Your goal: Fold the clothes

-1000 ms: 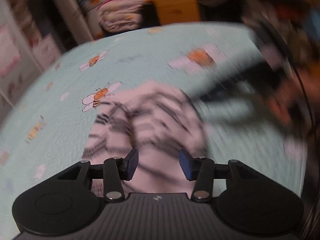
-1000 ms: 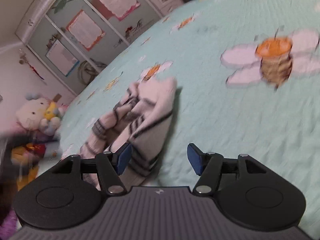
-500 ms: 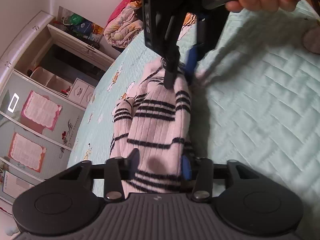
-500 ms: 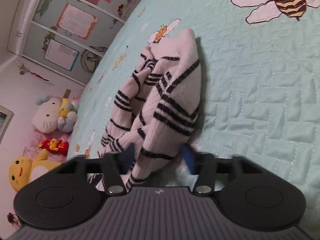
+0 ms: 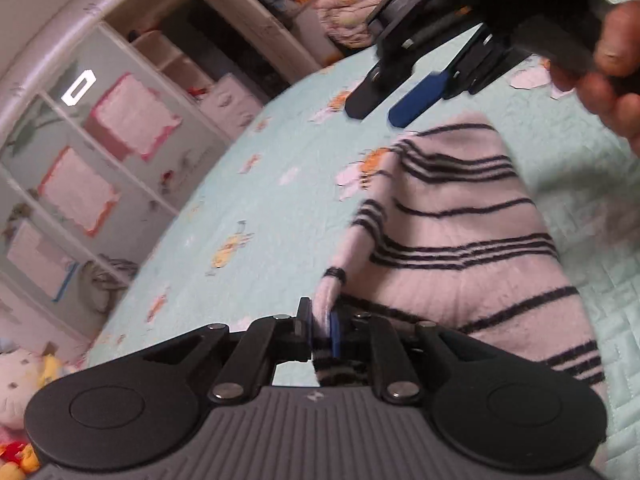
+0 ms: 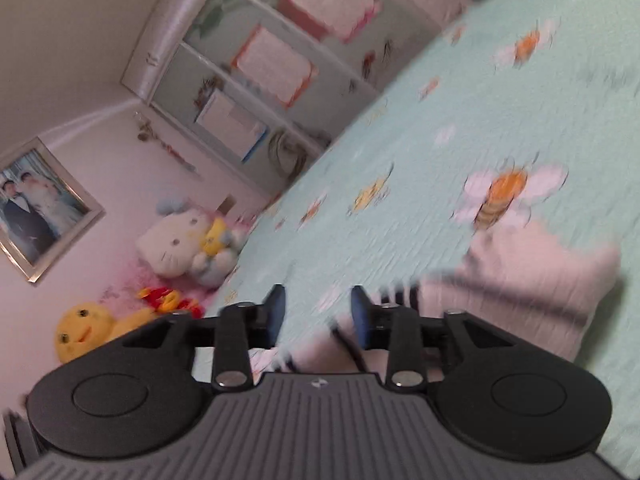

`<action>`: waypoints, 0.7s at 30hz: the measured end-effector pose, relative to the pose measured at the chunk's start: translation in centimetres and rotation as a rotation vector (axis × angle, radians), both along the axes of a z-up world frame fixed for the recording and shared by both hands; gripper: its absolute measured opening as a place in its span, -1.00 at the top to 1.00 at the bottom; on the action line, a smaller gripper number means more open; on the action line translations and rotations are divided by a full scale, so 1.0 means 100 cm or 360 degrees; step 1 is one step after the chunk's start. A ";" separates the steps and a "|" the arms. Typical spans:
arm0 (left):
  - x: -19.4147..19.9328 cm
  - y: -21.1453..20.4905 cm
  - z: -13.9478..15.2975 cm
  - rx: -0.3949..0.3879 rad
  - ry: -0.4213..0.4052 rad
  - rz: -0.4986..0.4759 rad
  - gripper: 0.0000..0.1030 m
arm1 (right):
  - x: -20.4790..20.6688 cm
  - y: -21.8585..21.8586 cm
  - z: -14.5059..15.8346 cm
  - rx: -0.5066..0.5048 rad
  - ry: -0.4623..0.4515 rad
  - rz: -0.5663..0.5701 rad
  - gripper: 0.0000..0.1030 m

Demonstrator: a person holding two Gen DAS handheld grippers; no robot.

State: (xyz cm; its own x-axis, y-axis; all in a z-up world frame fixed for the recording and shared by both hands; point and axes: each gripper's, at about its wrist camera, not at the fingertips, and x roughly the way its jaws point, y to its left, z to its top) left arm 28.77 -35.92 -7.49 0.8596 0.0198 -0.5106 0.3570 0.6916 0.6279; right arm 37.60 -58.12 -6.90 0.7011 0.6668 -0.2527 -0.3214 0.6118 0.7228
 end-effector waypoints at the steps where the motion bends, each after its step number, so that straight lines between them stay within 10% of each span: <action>1: 0.003 0.002 -0.001 -0.0040 0.0026 -0.0034 0.72 | -0.007 -0.005 -0.003 -0.0022 -0.0018 -0.0028 0.20; 7: 0.038 0.023 0.005 -0.0317 0.0265 0.0104 0.61 | -0.028 0.009 -0.028 -0.0084 0.0078 0.0210 0.20; 14: 0.044 0.028 0.005 -0.0765 0.0589 0.0002 0.60 | -0.012 0.078 -0.060 -0.0792 -0.0069 0.0151 0.67; 21: -0.037 0.068 0.016 -0.0922 0.0530 0.0136 0.16 | -0.038 0.073 -0.057 -0.0633 -0.0069 0.0019 0.57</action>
State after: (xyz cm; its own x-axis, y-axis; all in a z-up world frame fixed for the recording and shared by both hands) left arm 25.05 -29.11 -5.86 0.6620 -0.2762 -0.6967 0.3966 0.9179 0.0131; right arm 33.81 -50.85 -12.58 0.7094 0.5313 -0.4631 -0.3553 0.8370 0.4161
